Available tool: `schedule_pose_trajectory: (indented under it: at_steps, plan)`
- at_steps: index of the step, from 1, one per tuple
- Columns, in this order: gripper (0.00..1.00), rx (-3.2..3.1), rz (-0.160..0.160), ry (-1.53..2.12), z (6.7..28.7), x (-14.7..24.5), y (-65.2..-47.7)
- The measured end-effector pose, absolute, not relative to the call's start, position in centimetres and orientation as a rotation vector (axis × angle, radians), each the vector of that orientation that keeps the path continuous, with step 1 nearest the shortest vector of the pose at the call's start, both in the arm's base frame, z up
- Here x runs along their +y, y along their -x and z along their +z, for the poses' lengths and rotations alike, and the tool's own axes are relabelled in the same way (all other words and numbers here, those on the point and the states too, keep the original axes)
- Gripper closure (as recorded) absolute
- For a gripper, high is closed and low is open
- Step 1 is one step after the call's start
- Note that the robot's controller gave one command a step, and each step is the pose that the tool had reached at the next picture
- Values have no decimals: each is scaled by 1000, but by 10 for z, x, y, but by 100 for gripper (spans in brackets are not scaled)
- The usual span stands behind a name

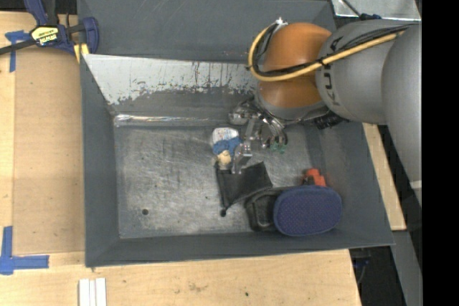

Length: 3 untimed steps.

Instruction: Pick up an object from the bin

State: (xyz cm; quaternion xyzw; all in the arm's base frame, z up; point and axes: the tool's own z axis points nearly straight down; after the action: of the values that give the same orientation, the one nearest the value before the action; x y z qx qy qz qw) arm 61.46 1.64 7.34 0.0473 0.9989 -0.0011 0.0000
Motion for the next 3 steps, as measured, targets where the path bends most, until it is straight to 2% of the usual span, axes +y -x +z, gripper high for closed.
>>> schedule_pose_trajectory:
  at_steps: [1,2,3]
  plan:
    - [0,3134,1,-149,76,16,-616]
    - [100,3125,2,-151,78,15,-619]
    - [100,3125,2,-152,185,15,-622]
